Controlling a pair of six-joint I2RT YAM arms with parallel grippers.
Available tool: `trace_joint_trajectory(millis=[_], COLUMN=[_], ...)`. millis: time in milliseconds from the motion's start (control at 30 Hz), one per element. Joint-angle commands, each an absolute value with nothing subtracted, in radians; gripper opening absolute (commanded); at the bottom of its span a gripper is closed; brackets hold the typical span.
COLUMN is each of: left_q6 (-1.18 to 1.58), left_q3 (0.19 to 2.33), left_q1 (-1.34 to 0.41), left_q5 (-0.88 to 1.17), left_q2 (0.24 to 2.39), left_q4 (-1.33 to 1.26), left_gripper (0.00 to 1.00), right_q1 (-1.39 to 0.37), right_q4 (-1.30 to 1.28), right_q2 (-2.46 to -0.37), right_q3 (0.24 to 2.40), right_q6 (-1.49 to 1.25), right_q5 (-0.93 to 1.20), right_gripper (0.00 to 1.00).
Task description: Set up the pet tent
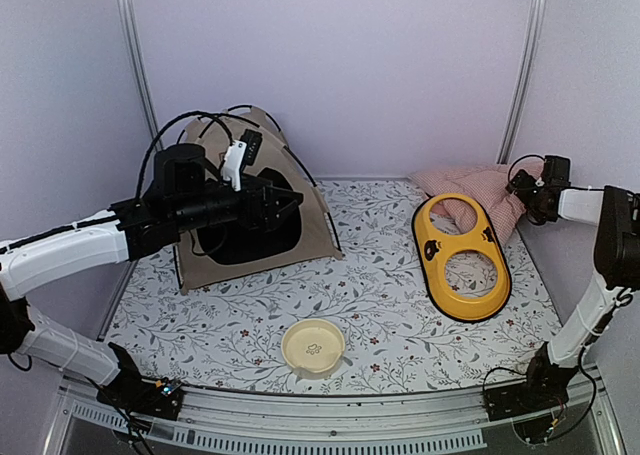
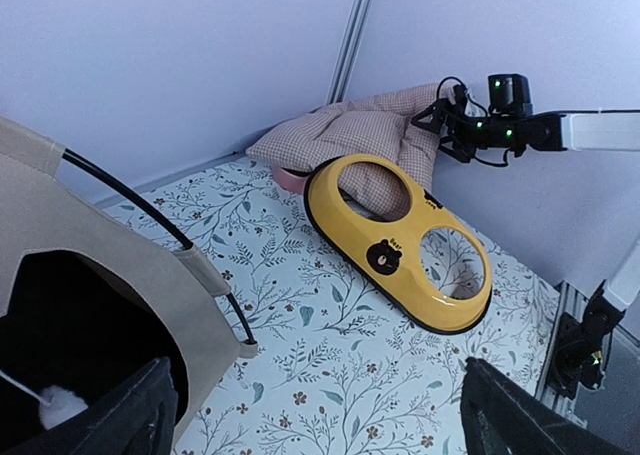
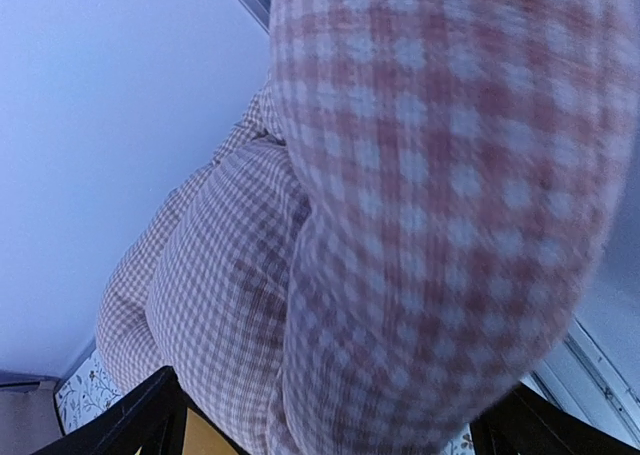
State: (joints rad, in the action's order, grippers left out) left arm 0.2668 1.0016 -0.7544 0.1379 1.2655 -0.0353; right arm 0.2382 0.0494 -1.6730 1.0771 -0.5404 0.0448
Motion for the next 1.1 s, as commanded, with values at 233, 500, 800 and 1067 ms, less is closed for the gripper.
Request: trace_joint_trajectory(millis=[233,500,800,1067], left_q6=[0.317,0.401,0.350,0.344], left_q3=[1.014,0.890,0.879,0.889], left_q1=[-0.773,-0.775,-0.774,-0.774], left_q5=[0.131,0.014,-0.022,-0.057], left_q2=[1.285,1.216,1.195,1.192], left_q4=[-0.121,-0.261,-0.215,-0.226], left_gripper=[0.99,0.99,0.99,0.99], right_q1=[0.259,0.254,0.193,0.163], right_q4=[0.099,0.093,0.084,0.082], right_q2=[-1.902,-1.837,-1.629,-1.504], right_q3=[1.279,1.353,1.371,1.433], right_q6=[-0.502,-0.494,-0.429,-0.396], right_q5=[0.102,0.208,0.178,0.187], right_gripper=[0.90,0.06,0.00,0.00])
